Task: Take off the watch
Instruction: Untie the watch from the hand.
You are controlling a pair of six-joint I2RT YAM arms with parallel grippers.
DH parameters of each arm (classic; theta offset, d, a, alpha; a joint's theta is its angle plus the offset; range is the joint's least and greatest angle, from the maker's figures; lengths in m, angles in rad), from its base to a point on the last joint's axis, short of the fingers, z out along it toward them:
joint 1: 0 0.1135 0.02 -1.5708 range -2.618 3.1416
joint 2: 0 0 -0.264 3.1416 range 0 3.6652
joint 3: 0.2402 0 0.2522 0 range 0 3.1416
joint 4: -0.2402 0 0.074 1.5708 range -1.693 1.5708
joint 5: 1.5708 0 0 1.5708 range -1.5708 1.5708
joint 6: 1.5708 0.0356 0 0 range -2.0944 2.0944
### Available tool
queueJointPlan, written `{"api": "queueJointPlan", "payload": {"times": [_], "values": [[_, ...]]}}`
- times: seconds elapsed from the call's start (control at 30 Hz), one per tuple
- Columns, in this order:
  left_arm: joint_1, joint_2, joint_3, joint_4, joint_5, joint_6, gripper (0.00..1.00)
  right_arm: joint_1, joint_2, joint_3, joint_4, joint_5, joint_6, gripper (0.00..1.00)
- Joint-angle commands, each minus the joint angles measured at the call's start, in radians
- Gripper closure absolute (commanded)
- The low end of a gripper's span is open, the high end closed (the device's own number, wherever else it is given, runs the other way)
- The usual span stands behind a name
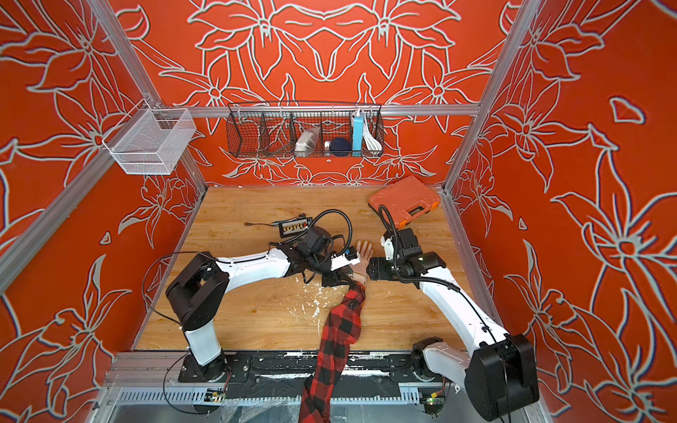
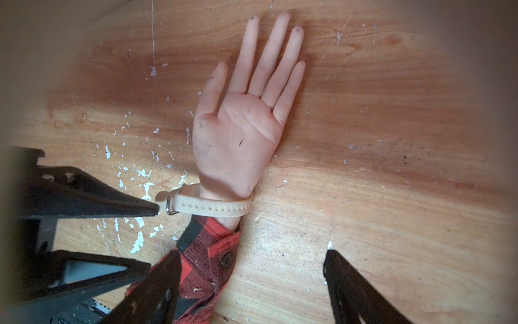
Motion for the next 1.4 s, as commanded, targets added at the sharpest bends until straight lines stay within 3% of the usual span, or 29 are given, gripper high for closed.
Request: {"api": "queueJointPlan", "payload": {"times": [0.0,0.1,0.47,0.87,1.37], "values": [[0.003,0.035,0.032,0.018,0.056,0.111,0.58,-0.009,-0.018,-0.021,-0.009,-0.023,-0.006,0.18],[0.004,0.06,0.053,0.008,0.085,0.14,0.58,-0.012,-0.023,-0.023,-0.007,-0.03,-0.005,0.18],[0.01,0.054,-0.016,0.126,-0.026,0.173,0.58,-0.018,-0.016,-0.014,0.009,-0.054,-0.013,0.18],[0.02,-0.041,-0.089,0.243,0.024,0.138,0.58,-0.019,-0.015,-0.014,0.009,-0.063,-0.014,0.18],[0.025,0.076,0.01,0.107,-0.002,0.193,0.57,-0.021,-0.015,-0.007,0.013,-0.076,-0.019,0.18]]}}
